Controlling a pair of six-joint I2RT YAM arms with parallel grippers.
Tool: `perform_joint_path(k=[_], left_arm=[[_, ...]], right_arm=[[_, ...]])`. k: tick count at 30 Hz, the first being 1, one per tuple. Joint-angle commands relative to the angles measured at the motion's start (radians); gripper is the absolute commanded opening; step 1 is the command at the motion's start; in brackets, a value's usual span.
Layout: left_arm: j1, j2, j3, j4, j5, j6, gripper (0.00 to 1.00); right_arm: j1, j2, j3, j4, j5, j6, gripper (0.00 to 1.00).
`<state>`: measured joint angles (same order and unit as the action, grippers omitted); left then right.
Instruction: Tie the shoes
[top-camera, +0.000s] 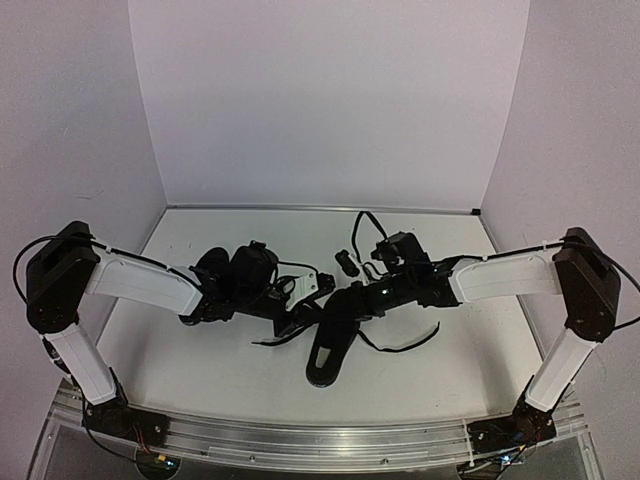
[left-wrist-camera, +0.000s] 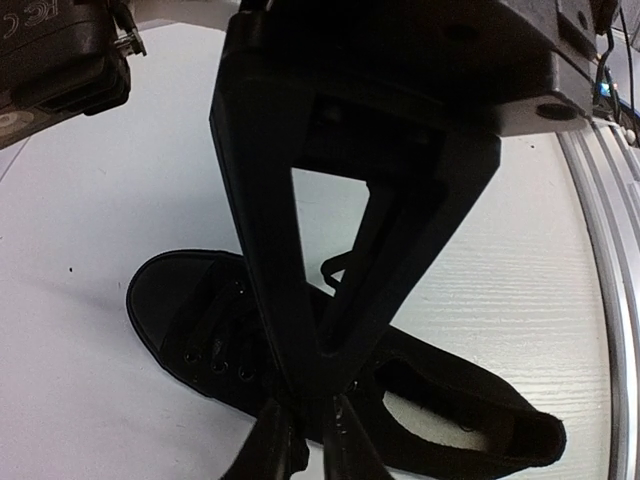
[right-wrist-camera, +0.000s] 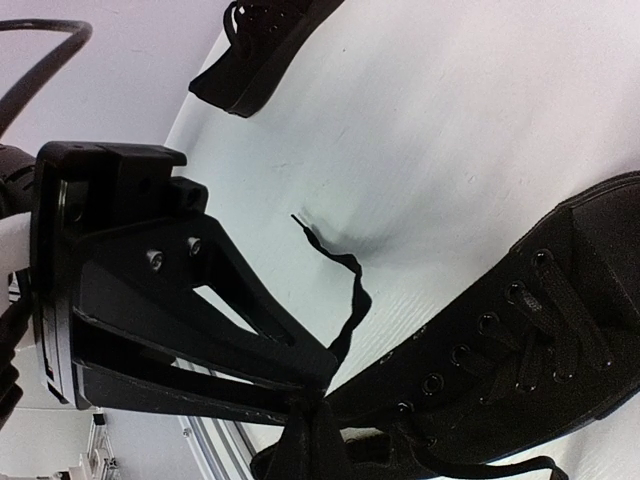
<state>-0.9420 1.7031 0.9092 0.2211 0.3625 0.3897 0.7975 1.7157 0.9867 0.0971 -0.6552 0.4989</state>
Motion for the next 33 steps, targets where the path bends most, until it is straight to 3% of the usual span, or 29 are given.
perform_joint_path(k=[1, 4, 16, 21, 23, 26, 29, 33], left_arm=[[-0.003, -0.027, 0.022, 0.018, -0.024, -0.004, 0.21], [0.002, -0.047, -0.007, 0.015, -0.036, -0.01, 0.26], [0.017, 0.011, -0.006, 0.046, -0.058, -0.028, 0.29], [0.016, 0.04, 0.027, 0.051, -0.042, -0.024, 0.22], [0.016, 0.043, 0.039, 0.048, -0.03, -0.021, 0.14], [0.014, 0.035, 0.043, 0.052, -0.029, -0.023, 0.02], [0.01, 0.026, 0.037, 0.062, -0.024, -0.023, 0.0], [0.004, 0.017, 0.034, 0.06, -0.011, -0.023, 0.0]], right_arm=[[0.005, -0.024, 0.012, 0.032, 0.015, -0.007, 0.0], [0.004, -0.04, 0.002, 0.031, 0.024, -0.008, 0.0], [0.004, -0.061, -0.019, 0.032, 0.028, -0.013, 0.0], [0.005, -0.062, -0.02, 0.032, 0.027, -0.008, 0.0], [0.005, -0.062, -0.019, 0.031, 0.028, -0.007, 0.04], [0.005, -0.06, -0.014, 0.03, 0.031, -0.004, 0.17], [0.004, -0.054, -0.006, 0.027, 0.036, -0.003, 0.27], [0.004, -0.043, 0.002, 0.023, 0.04, -0.003, 0.29]])
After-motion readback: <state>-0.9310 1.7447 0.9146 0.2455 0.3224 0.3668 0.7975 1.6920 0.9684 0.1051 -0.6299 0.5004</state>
